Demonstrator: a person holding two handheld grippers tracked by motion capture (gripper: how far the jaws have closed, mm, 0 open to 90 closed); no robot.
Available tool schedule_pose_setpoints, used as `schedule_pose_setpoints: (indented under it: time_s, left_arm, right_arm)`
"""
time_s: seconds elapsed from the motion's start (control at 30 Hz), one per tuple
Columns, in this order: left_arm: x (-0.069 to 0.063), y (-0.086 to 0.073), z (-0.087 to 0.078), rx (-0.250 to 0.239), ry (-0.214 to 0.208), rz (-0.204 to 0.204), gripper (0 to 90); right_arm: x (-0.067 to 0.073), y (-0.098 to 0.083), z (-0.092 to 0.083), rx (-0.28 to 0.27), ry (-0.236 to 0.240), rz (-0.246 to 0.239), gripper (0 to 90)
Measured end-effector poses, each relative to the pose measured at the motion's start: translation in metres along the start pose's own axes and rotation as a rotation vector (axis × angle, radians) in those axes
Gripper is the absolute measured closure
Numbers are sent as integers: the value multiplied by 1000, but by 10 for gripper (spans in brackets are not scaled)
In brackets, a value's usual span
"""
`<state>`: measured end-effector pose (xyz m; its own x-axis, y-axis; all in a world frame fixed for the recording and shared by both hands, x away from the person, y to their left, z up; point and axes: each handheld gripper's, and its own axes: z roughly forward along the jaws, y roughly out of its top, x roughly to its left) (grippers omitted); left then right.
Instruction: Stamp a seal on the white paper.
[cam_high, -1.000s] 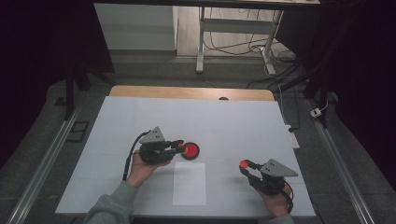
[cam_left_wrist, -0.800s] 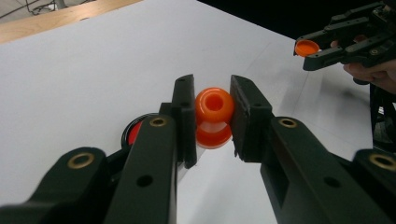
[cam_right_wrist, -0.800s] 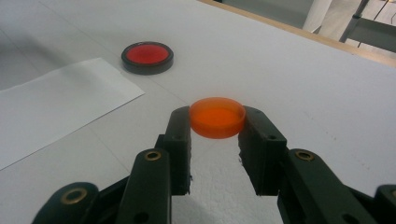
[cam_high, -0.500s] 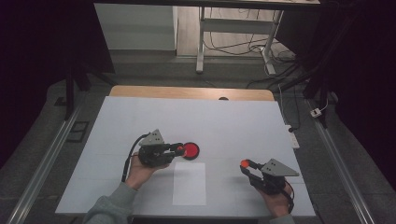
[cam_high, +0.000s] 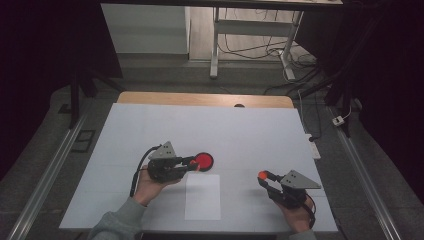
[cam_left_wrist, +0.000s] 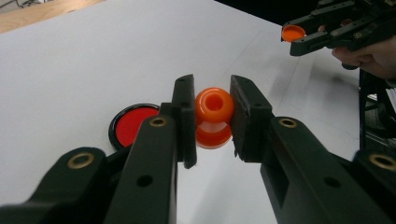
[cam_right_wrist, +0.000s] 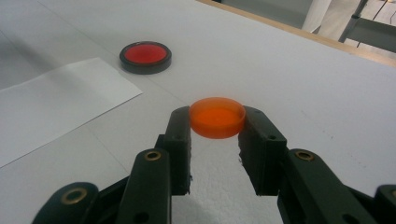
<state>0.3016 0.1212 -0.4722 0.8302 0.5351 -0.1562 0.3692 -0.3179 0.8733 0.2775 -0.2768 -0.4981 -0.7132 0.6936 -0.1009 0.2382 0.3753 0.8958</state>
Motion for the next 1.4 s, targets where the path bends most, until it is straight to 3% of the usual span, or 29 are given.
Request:
schedule_pose_setpoints:
  time_s: [0.53,1.4]
  left_arm:
    - [-14,-11,-8,34,-32,31,728]
    - [-23,-20,-8,70,-68,52,728]
  right_arm:
    - [1,0,2,6,5,-5,641]
    - [1,0,2,7,5,-4,641]
